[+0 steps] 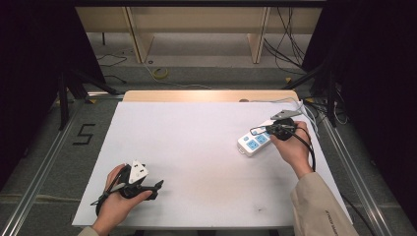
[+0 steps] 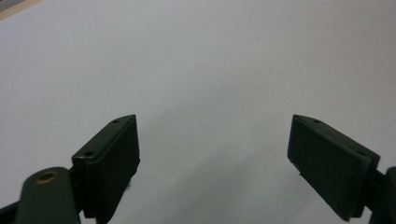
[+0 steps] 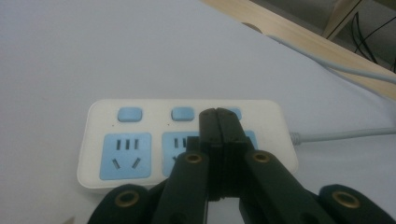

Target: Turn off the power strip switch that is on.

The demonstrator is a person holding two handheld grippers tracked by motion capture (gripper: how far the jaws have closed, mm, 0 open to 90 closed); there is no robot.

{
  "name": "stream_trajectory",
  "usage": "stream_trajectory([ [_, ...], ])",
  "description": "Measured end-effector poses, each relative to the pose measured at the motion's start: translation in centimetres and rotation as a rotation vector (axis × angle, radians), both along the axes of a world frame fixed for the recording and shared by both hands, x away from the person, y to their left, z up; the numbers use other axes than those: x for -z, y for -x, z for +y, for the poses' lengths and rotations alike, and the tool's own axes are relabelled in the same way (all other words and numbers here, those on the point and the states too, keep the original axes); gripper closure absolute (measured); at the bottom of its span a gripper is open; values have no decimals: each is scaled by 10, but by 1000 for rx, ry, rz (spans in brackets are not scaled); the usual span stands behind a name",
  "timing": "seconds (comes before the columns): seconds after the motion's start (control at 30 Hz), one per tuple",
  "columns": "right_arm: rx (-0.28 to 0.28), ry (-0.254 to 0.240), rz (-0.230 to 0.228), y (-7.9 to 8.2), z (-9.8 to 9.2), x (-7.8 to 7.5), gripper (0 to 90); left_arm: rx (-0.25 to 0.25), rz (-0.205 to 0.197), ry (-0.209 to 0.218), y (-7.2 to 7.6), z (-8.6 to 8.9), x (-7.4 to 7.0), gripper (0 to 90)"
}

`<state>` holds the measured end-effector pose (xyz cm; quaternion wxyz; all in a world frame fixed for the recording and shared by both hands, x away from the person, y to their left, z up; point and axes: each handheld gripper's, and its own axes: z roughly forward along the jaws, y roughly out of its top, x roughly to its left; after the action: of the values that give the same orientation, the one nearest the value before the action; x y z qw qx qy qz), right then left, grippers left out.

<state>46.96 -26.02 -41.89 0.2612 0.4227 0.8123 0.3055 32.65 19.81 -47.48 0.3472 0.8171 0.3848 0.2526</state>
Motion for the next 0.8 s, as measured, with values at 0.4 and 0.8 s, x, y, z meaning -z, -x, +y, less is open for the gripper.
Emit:
stream_trajectory([
  [0.4, 12, 16, 34, -11, 0, 3, 900, 4, 1, -1, 0, 0, 0, 167],
  [0.8, 22, 17, 53, -22, 1, 4, 900, 6, 1, -3, 0, 0, 0, 167],
])
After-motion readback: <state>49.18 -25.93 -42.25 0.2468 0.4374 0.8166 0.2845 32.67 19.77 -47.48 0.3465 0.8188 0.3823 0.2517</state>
